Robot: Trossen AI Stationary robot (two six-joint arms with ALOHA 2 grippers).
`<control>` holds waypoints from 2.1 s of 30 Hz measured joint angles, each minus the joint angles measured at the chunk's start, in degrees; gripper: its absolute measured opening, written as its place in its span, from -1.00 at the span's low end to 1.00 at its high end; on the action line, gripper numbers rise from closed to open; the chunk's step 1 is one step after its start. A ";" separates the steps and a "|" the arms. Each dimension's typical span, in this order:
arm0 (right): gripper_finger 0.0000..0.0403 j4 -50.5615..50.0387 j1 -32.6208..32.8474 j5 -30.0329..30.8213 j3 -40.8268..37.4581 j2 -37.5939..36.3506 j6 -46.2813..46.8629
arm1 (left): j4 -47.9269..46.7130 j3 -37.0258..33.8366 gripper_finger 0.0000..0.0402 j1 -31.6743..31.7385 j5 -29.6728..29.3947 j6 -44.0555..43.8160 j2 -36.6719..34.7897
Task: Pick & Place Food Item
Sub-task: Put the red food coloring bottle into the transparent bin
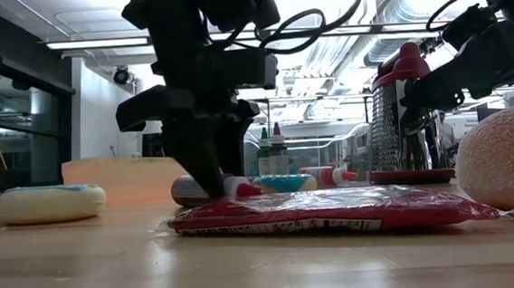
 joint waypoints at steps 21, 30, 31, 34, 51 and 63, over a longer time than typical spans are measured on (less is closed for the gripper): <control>0.75 0.09 0.02 -0.02 0.02 0.00 0.00 | 0.03 0.00 0.03 0.04 0.21 0.04 0.02; 0.75 0.09 0.02 -0.02 0.00 0.00 0.00 | 0.03 -0.65 0.03 0.04 0.21 -0.15 0.06; 0.75 0.09 0.00 -0.02 0.00 0.00 0.00 | 0.00 -0.68 0.03 0.04 0.21 -0.15 0.07; 0.75 0.09 0.00 -0.02 0.00 0.00 0.00 | 0.01 -0.68 0.03 0.04 0.21 -0.15 0.07; 0.75 -0.01 0.01 -0.04 0.02 0.02 0.00 | -0.08 -0.63 -0.13 1.44 2.99 -0.52 1.75; 0.75 -0.02 0.01 -0.04 0.02 0.02 0.01 | 0.43 -0.70 -0.15 1.42 2.73 -0.52 1.40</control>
